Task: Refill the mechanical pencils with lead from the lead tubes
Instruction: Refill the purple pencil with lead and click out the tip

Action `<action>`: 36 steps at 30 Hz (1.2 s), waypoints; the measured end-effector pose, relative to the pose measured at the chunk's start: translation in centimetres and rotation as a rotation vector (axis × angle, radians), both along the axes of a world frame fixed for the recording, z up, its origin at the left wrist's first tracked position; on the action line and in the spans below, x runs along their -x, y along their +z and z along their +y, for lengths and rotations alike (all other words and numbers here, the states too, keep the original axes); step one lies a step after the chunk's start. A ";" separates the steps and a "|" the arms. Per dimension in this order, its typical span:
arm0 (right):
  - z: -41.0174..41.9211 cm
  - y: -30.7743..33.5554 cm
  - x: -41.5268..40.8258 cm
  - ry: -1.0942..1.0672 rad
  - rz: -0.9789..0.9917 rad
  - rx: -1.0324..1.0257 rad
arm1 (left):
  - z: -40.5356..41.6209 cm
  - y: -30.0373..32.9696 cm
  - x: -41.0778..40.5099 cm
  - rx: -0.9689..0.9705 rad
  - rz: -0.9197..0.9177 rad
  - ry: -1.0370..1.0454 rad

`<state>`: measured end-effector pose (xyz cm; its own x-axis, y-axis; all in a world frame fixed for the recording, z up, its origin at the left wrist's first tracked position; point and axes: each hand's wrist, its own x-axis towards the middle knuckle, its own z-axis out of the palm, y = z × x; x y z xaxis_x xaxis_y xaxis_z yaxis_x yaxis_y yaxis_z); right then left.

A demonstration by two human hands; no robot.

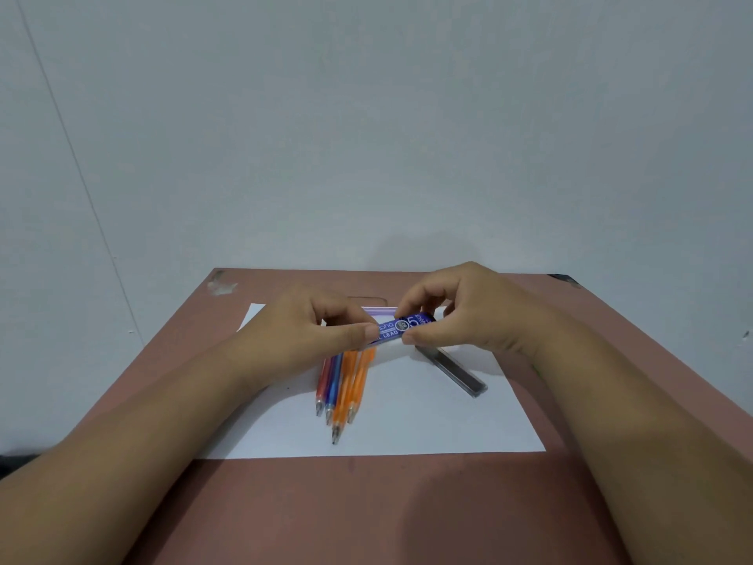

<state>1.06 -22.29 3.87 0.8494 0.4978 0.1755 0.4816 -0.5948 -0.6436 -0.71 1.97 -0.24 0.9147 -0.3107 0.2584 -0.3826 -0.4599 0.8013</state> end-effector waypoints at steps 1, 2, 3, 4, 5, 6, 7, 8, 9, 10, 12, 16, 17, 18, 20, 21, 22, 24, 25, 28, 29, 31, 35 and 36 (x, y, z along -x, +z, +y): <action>0.1 0.0 0.0 -0.014 0.016 -0.036 | -0.1 0.0 -0.1 0.024 0.015 0.013; 0.2 -0.1 -0.1 -0.028 0.030 -0.072 | -0.1 0.0 -0.1 0.050 0.035 0.033; 0.3 -0.2 -0.2 -0.045 0.030 -0.109 | -0.2 0.1 -0.2 0.086 0.057 0.052; 0.4 -0.3 -0.3 -0.065 0.026 -0.160 | -0.3 0.3 0.0 0.126 0.075 0.067; 0.5 -0.4 -0.4 -0.077 0.031 -0.241 | -0.3 0.5 0.0 0.167 0.087 0.076; 0.6 -0.5 -0.5 -0.078 0.055 -0.346 | -0.4 0.6 0.1 0.210 0.092 0.076; 0.7 -0.6 -0.5 -0.067 0.085 -0.447 | -0.5 0.7 0.1 0.247 0.095 0.074; 0.8 -0.6 -0.5 -0.052 0.114 -0.534 | -0.5 0.8 0.1 0.281 0.101 0.070; 0.8 -0.6 -0.4 -0.032 0.142 -0.610 | -0.5 0.8 0.0 0.308 0.110 0.066; 0.9 -0.6 -0.3 -0.009 0.181 -0.684 | -0.4 0.8 0.0 0.324 0.116 0.063; 1.0 -0.7 -0.2 0.031 0.272 -0.805 | -0.2 0.8 -0.2 0.328 0.121 0.062; 0.9 -0.9 -0.3 0.052 0.320 -0.814 | -0.1 0.7 -0.2 0.351 0.131 0.063; 0.9 -0.9 -0.3 0.053 0.320 -0.808 | -0.1 0.6 -0.3 0.349 0.135 0.066; 0.9 -0.9 -0.4 0.050 0.319 -0.804 | -0.1 0.5 -0.3 0.340 0.137 0.072; 1.0 -1.0 -0.4 0.038 0.305 -0.797 | -0.1 0.5 -0.3 0.333 0.134 0.071; 1.1 -1.1 -0.5 0.029 0.291 -0.790 | -0.2 0.6 -0.2 0.331 0.131 0.069; 1.2 -1.1 -0.4 0.021 0.274 -0.783 | -0.2 0.6 -0.2 0.331 0.129 0.067; 1.5 -1.2 -0.4 0.008 0.241 -0.772 | -0.4 0.6 -0.1 0.341 0.131 0.066; 1.5 -1.2 -0.4 0.003 0.229 -0.770 | -0.4 0.6 0.0 0.341 0.136 0.067; 1.7 -1.1 -0.2 0.001 0.225 -0.777 | -0.4 0.6 0.1 0.322 0.136 0.075; 1.7 -1.1 -0.2 0.004 0.227 -0.775 | -0.4 0.6 0.0 0.310 0.135 0.082; 1.8 -1.1 -0.2 0.000 0.223 -0.760 | -0.5 0.6 0.0 0.288 0.142 0.090; 2.1 -1.2 -0.2 -0.044 0.187 -0.721 | -0.7 0.6 0.2 0.287 0.145 0.067; 2.2 -1.2 -0.1 -0.031 0.198 -0.722 | -0.8 0.6 0.3 0.279 0.145 0.064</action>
